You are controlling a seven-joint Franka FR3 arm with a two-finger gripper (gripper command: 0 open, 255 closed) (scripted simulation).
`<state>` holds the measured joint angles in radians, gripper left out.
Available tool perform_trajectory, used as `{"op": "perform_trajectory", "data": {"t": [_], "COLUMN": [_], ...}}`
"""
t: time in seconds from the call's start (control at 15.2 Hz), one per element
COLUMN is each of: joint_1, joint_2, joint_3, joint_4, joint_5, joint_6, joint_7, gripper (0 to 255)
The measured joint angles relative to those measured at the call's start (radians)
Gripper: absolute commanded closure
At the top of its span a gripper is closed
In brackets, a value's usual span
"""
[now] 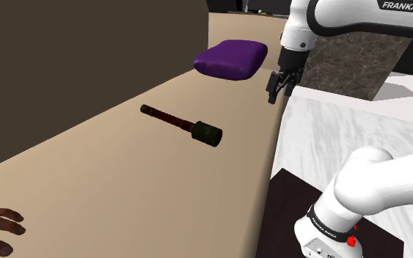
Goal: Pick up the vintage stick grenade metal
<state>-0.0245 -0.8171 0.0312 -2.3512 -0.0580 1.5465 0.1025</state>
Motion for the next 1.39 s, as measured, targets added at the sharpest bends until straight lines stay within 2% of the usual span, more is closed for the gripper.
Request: {"op": "perform_trajectory", "data": {"t": [0.2,0.66,1.06,1.39], "joint_1": [0.011,0.06,0.096,0.122], "joint_2": [0.032,0.228,0.418,0.588], "joint_3": [0.02,0.125,0.226,0.301], "joint_4": [0.017,0.145,0.299,0.445], "joint_5": [0.011,0.05,0.058,0.032], "joint_6": [0.011,0.06,0.078,0.082], "joint_7": [0.01,0.065,0.128,0.175], "gripper": [0,0,0,0]}}
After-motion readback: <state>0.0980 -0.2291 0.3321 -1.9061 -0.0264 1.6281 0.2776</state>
